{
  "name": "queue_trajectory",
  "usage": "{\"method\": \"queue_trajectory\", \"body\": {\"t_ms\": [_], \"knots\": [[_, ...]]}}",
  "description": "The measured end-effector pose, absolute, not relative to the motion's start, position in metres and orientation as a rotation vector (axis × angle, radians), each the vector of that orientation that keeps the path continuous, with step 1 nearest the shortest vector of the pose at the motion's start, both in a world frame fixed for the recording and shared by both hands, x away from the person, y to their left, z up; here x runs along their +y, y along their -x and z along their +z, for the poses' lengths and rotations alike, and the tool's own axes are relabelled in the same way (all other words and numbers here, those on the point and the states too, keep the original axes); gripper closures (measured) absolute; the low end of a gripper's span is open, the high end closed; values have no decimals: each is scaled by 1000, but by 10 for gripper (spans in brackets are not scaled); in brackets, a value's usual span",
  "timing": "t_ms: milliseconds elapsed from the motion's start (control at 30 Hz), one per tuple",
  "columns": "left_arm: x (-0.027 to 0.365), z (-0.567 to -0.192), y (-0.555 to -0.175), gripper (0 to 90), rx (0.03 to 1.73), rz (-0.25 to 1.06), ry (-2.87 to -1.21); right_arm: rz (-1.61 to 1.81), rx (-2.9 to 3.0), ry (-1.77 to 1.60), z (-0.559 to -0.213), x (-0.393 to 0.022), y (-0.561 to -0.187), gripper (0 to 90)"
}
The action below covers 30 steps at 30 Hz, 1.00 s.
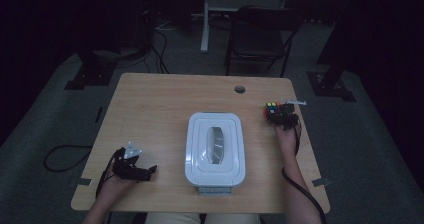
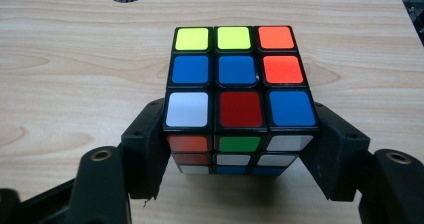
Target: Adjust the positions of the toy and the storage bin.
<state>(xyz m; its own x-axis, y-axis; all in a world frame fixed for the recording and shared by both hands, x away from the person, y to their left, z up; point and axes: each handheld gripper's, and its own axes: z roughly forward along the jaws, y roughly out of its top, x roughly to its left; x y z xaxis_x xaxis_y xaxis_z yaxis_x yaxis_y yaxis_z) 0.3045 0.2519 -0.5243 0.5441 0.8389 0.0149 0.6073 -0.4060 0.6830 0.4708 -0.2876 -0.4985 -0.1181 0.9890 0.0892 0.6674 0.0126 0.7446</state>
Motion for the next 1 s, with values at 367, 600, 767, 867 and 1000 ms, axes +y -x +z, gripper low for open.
{"method": "queue_trajectory", "body": {"t_ms": [367,600,767,867,1000], "knots": [[251,-524,-304,7,1139,467,-2161,949,1856,-1591,-487,-296,-436,339],[251,-524,-304,7,1140,467,-2160,984,1863,-1555,-481,-302,-407,339],[251,-524,-304,8,1141,466,-2159,1006,1872,-1530,-478,-304,-383,339],[251,-524,-304,7,1140,467,-2161,1009,1888,-1516,-477,-304,-370,339],[251,-524,-304,7,1140,467,-2161,1005,1901,-1504,-477,-305,-353,339]]}}
